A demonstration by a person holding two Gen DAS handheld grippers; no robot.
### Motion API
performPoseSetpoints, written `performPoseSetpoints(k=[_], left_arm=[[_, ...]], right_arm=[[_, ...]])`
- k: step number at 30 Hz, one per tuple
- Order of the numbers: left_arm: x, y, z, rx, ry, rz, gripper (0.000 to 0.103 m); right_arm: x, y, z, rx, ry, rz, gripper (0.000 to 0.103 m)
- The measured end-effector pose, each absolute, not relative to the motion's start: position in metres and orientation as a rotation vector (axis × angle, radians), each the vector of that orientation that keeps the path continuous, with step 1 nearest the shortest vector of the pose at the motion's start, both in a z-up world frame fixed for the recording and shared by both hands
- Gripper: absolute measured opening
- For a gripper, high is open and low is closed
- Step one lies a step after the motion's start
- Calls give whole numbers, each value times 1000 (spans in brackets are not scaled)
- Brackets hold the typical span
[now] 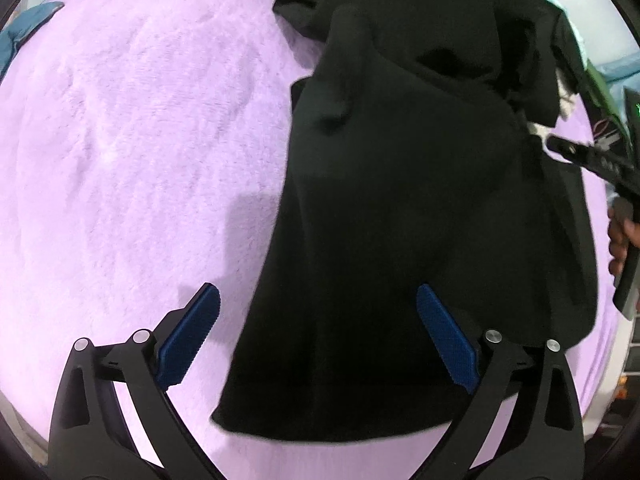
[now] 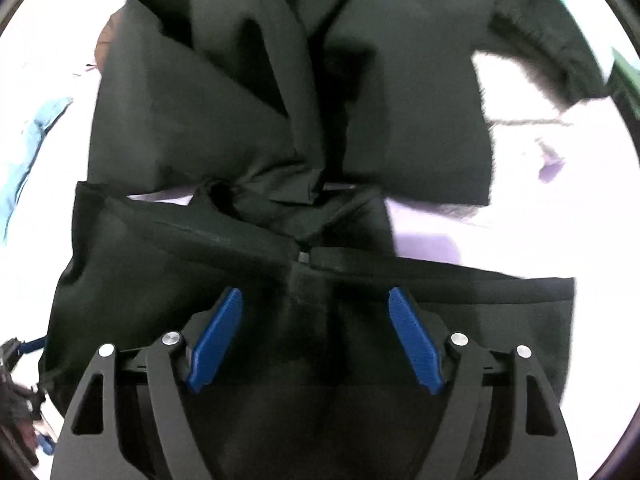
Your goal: Fold large clothes
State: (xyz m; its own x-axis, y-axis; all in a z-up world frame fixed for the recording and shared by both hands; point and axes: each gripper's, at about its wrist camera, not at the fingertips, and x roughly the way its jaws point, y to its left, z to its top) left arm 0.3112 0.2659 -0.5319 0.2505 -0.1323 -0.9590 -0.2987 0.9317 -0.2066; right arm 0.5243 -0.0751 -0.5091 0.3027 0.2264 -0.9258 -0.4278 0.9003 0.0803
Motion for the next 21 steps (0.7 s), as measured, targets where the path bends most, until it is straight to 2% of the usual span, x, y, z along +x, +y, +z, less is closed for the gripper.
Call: performPoseSetpoints(k=[8,13,19,21], left_arm=[[286,278,-529,-426,1347,150,95],[281,280,-537,-499,1344,157,96],[287,278,-554,-416,1370,205,98],[282,282,-562,-405,1382,203,98]], right_arm=[[467,-104,-508,-245,1190,388,75],[461,-114,-532,-299,1218,357,75],[469,-117,-578,-353,1271,295,75],[467,-117,-594,-407,1273,298,82]])
